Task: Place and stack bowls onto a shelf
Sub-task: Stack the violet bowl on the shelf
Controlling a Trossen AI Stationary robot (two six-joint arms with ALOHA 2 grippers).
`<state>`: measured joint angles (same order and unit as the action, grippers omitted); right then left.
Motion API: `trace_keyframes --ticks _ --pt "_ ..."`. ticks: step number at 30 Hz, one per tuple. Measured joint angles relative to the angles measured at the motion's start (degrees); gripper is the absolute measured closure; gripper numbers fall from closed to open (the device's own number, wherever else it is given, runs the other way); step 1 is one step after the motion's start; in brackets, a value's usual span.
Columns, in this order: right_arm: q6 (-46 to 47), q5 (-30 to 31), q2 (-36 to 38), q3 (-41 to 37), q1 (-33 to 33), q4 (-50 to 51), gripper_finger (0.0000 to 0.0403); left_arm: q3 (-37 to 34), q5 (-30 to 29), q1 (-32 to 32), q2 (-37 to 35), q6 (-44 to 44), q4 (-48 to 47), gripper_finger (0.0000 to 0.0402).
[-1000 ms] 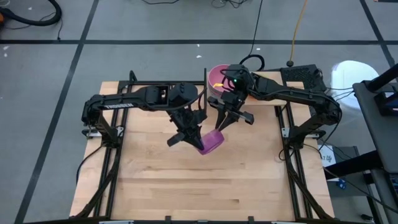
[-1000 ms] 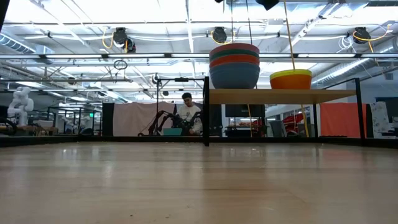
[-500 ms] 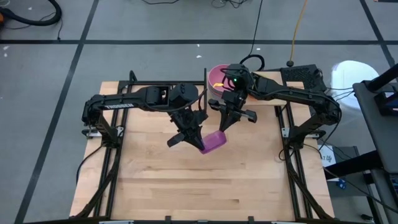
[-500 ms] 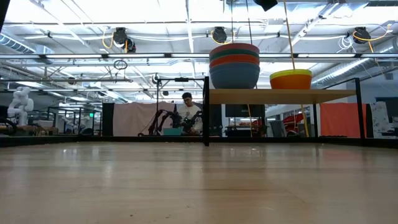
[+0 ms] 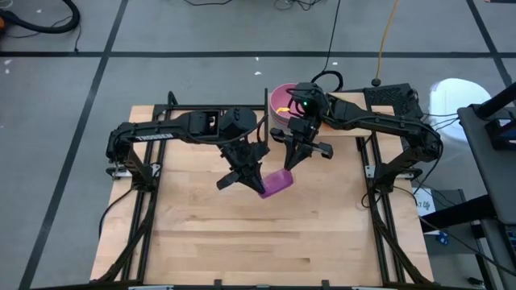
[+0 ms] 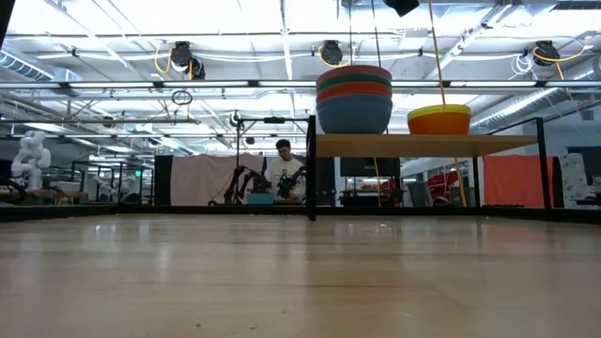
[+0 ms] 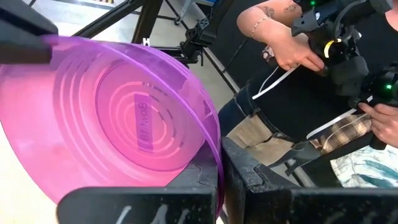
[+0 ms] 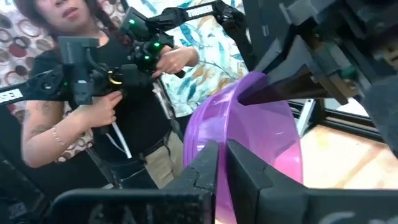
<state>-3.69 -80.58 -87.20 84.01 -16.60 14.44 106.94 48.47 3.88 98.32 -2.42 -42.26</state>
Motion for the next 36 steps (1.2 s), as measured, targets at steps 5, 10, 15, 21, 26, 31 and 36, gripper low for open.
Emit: trace_keyframes --ticks 5,10,15,21,26,31,36 --pt "2.82 2.26 0.04 0.00 0.13 0.11 0.0356 0.02 -0.62 0.02 -0.02 0.42 -0.09 0.0399" --pt "2.82 2.19 0.04 0.00 0.20 0.07 0.0325 0.02 -1.37 0.13 -0.02 1.25 -0.04 0.0399" --pt "2.82 2.15 0.04 -0.02 0.28 0.02 0.0321 0.04 -1.33 0.24 -0.02 2.18 -0.50 0.0398" --pt "1.07 2.26 0.04 -0.02 0.31 0.18 0.0348 0.04 -0.95 0.38 -0.02 2.76 -0.97 0.0399" --pt "-2.80 2.47 0.04 -0.02 0.35 1.45 0.0392 0.04 -0.47 0.67 -0.02 3.09 -1.73 0.0399" --pt "-5.17 2.86 0.04 -0.07 0.35 2.99 0.0399 0.04 -0.39 0.72 -0.09 3.31 -1.70 0.0397" --pt "-6.56 2.76 0.09 -0.07 0.33 2.86 0.0402 0.04 -0.44 0.72 -0.15 2.54 -0.17 0.0390"
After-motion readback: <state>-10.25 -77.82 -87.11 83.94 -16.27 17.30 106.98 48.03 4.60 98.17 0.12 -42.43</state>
